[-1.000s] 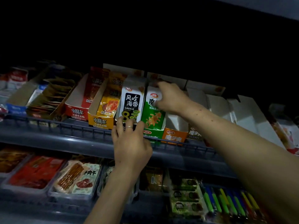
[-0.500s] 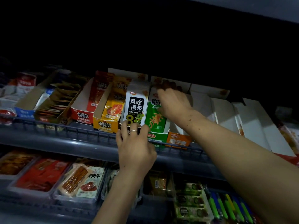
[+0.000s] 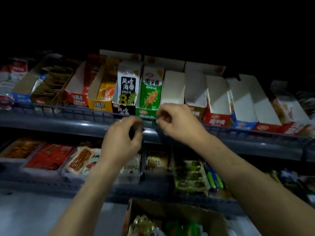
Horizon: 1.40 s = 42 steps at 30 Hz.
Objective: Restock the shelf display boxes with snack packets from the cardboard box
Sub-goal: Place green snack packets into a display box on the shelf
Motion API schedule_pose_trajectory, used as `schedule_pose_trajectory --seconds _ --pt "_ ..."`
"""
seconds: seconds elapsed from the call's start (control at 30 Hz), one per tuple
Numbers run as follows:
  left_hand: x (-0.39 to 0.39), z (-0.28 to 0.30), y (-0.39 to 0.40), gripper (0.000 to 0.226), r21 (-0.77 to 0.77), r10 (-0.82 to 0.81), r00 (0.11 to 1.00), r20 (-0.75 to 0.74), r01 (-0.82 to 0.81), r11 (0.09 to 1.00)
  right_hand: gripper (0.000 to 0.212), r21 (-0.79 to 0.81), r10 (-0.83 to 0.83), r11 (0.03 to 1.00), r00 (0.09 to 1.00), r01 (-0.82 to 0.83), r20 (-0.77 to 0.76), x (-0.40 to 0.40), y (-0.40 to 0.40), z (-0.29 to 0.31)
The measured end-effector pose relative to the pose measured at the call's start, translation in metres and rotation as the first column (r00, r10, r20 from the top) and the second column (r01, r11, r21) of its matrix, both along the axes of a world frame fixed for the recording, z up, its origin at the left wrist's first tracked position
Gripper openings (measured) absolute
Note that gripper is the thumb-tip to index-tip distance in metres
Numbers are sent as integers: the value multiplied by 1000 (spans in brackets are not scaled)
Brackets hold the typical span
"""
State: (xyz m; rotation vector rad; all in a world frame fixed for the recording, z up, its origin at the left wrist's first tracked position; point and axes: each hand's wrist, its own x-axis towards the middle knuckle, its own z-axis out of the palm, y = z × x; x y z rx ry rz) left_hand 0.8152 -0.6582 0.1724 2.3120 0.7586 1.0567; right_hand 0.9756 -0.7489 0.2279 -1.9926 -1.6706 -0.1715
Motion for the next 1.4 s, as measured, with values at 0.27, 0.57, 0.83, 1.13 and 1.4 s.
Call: schedule_pose_trajectory --seconds 0.27,0.57,0.83,1.13,1.4 --pt "-34 -72 -32 12 -157 -248 831 -498 195 968 7 -309 -197 948 902 75 -385 -22 -110 -152" --pt "-49 -170 -98 4 -408 -382 684 -621 133 903 10 -651 -715 673 534 351 -452 -51 -196 -338" --pt "-66 -233 -164 13 -619 -440 672 -596 -36 784 38 -814 -861 408 470 413 -193 -70 -218 -408" --pt "-70 -259 -186 14 -666 -414 683 -602 -144 732 29 -902 -826 210 562 376 42 -66 -185 -472" --pt "-61 -259 -181 13 -700 -450 647 -616 -188 689 9 -820 -883 459 274 343 -380 -54 -188 -437"
